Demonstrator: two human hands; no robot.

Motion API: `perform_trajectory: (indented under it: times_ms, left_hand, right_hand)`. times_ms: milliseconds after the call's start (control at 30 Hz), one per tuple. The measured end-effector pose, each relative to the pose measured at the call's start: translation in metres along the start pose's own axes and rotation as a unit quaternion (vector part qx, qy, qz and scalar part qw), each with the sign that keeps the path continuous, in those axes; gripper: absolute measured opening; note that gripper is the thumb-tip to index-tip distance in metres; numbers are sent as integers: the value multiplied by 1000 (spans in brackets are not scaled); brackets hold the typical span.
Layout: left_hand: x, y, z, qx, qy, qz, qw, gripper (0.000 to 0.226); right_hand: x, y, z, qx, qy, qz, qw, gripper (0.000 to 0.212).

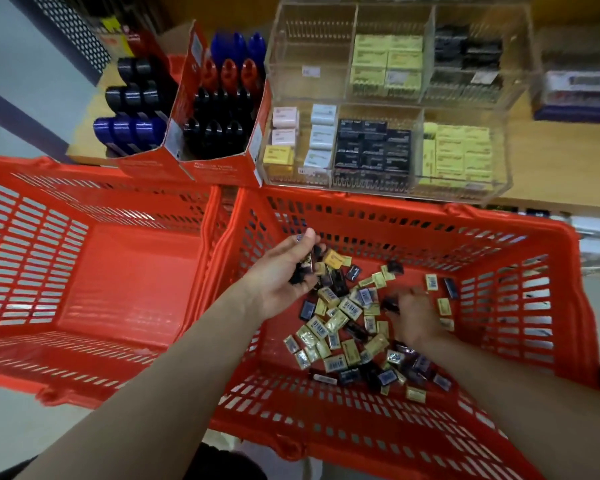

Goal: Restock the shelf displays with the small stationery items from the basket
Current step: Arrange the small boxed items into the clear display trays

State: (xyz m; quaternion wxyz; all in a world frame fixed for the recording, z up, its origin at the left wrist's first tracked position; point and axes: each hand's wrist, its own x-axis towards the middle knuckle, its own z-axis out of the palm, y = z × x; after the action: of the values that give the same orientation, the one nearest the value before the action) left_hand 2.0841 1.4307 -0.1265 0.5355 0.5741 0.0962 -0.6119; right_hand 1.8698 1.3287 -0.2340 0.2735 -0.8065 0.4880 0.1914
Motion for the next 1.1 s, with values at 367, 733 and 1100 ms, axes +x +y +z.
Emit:
perform_trajectory:
  times_ms: [367, 733, 1100]
  left_hand:
    - [-133, 58, 92, -8, -36, 68, 997, 30]
    - [-184, 97, 143, -37, -131, 186, 973, 22]
    - [-161, 117, 165, 42, -159, 210, 964, 18]
  right_hand:
    - [-102, -66, -192, 505, -152, -3, 849, 33]
    - [-179, -84, -316, 487, 25, -144, 861, 27]
    - [-146, -108, -312, 426, 138, -235, 863, 12]
